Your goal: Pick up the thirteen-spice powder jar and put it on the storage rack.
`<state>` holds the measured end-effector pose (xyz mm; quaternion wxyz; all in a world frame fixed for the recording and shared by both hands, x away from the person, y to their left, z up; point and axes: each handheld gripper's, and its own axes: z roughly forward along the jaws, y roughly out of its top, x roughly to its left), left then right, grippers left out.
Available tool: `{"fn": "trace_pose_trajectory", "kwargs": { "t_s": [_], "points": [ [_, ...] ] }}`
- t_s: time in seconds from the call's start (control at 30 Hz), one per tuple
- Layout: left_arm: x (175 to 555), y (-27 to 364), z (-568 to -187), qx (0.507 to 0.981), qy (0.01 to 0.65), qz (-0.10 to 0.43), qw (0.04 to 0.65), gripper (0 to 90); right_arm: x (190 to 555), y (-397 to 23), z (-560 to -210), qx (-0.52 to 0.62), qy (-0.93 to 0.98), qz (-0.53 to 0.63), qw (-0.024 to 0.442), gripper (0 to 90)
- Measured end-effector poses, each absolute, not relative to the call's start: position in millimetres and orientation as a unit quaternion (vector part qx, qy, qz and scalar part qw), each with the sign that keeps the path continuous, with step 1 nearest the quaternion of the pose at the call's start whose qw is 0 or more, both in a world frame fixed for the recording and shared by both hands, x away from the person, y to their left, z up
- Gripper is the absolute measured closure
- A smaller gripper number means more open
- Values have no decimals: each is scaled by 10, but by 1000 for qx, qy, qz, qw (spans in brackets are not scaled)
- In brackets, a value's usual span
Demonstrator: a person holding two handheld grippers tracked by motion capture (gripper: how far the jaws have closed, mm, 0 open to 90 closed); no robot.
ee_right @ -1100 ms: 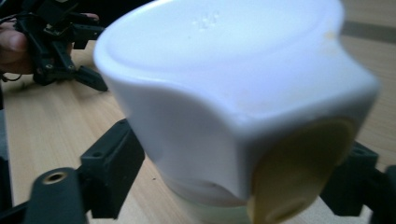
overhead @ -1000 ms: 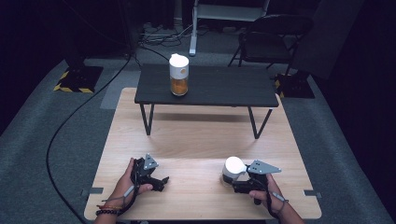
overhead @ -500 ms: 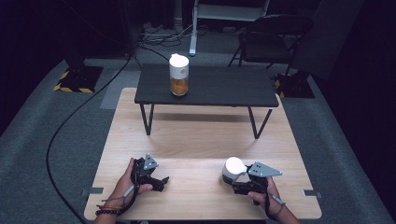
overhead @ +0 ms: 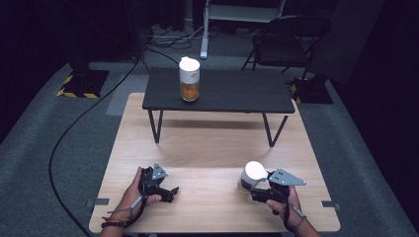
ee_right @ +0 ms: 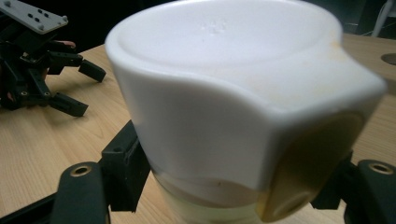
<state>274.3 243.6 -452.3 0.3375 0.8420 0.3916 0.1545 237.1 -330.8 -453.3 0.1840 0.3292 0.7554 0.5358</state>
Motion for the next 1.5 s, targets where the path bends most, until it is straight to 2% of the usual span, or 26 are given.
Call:
{"fn": "trace_pose_trajectory", "kwargs": {
  "t_s": [1.03, 1.5],
  "points": [
    [2743, 2437, -4524, 842, 392, 155, 338, 4, 2285, -3355, -4313, 373, 735, 522, 220, 296],
    [2743, 2437, -4524, 842, 392, 155, 338, 4, 2304, -3314, -4034, 389, 724, 515, 242, 297]
  ]
}}
